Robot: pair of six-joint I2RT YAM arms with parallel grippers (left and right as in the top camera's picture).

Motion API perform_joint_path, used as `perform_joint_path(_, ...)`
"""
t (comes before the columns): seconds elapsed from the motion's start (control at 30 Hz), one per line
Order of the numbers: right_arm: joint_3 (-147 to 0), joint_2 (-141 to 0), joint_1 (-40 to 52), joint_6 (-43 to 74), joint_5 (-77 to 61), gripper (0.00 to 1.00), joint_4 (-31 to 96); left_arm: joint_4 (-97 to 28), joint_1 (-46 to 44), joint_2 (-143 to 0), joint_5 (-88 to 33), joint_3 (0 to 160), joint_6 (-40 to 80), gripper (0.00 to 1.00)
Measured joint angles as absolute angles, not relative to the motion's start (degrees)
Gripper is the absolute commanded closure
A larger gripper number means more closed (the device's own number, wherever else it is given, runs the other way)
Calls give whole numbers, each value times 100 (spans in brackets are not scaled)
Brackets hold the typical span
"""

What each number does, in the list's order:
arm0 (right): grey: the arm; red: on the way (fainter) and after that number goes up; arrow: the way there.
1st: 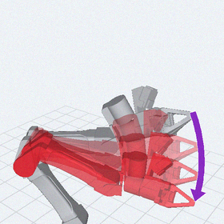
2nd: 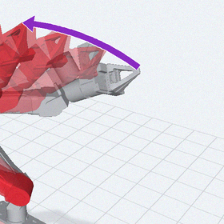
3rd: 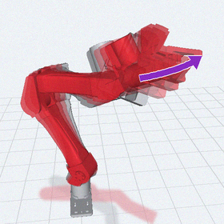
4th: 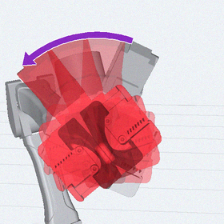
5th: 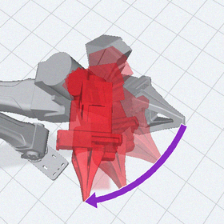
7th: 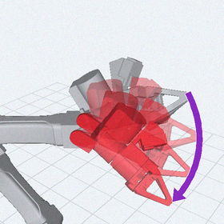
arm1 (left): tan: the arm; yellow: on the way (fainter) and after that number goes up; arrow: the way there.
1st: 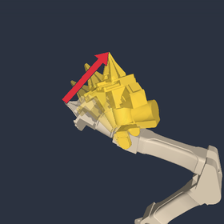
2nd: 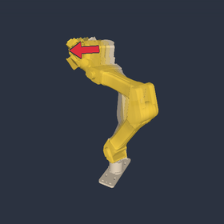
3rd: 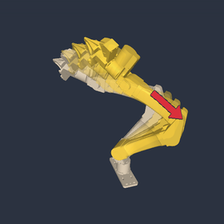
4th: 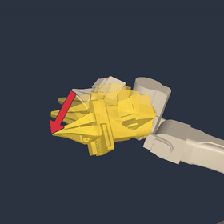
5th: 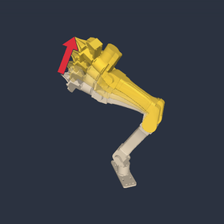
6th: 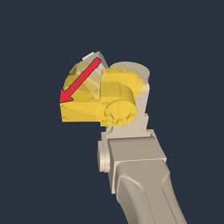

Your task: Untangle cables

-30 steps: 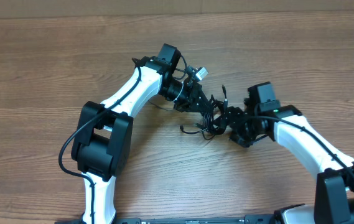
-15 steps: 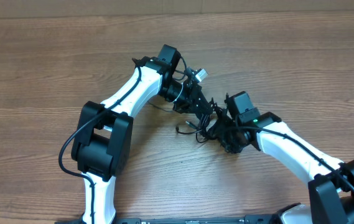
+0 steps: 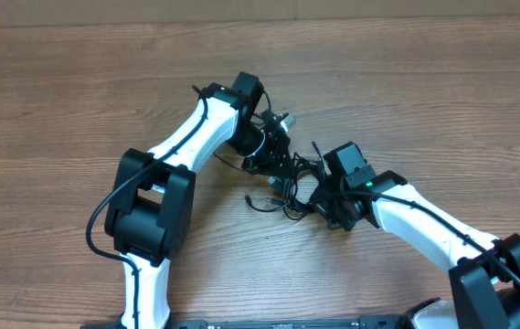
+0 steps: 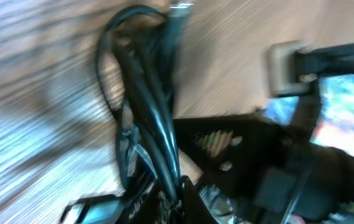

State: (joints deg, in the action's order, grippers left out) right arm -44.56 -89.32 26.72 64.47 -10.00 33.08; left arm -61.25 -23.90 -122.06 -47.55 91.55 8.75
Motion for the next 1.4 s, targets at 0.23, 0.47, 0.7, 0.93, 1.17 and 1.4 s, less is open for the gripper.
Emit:
perform_joint_path(0.23, -4294, -8932, 2672, 6423, -919, 96, 3708, -6565, -2390, -12206, -3540, 9155, 851, 49)
perform_joint_path(0.47, -4294, -8932, 2672, 6320, -897, 96, 3776, -6377, -2390, -12206, -3004, 9157, 854, 38)
perform_joint_path(0.7, -4296, -8932, 2672, 6294, -897, 96, 3822, -5865, -2392, -12206, -2888, 9157, 854, 43)
perform_joint_path(0.93, -4296, -8932, 2672, 6296, -895, 96, 3824, -5669, -2482, -12206, -2893, 9157, 836, 43)
perform_joint_path(1.17, -4296, -8932, 2672, 6294, -895, 96, 3835, -5669, -2709, -12206, -3280, 9157, 519, 43)
perform_joint_path(1.4, -4294, -8932, 2672, 6294, -899, 96, 3846, -5647, -2803, -12206, -3035, 9148, 401, 46)
